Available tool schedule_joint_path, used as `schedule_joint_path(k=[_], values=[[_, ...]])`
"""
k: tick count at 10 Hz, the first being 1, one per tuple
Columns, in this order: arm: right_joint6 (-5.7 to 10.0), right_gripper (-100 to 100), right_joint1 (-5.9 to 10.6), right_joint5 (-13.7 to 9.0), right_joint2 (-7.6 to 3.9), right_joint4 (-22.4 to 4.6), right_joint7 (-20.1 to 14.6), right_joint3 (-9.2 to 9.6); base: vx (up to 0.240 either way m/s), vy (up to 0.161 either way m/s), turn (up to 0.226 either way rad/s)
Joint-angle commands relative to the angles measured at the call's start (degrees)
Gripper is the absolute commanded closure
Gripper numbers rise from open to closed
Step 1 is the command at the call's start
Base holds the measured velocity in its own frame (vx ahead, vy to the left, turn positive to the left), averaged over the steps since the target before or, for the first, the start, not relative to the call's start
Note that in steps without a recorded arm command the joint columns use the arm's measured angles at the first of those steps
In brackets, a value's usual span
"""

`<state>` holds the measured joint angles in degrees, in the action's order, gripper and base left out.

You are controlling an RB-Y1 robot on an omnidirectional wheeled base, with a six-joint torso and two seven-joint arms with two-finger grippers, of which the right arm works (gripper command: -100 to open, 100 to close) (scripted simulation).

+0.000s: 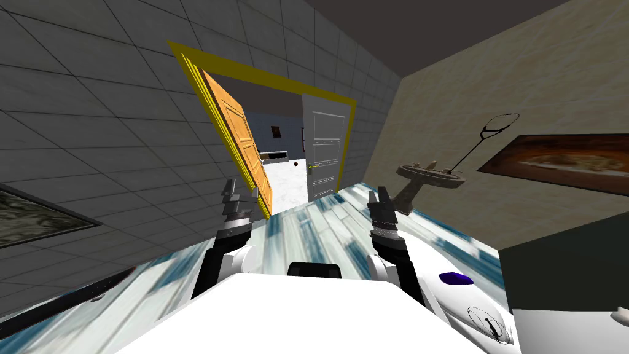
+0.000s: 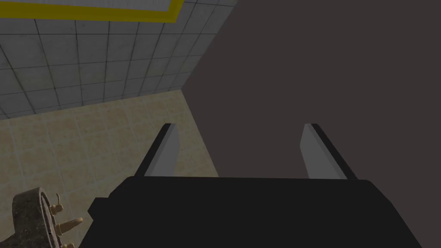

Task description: Push the door open

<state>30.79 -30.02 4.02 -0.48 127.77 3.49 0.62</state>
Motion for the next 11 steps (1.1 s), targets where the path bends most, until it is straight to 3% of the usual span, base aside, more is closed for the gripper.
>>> schedule_joint_path(k=[1, 11], values=[[-0.12, -100, 1.00, -0.7, -0.52, -1.6, 0.2, 0.04, 0.054, -0.003, 0.082], [-1.07, -100, 9.02, -6.3, -3.71, -14.7, 1.5, 0.35, 0.107, -0.023, 0.106]])
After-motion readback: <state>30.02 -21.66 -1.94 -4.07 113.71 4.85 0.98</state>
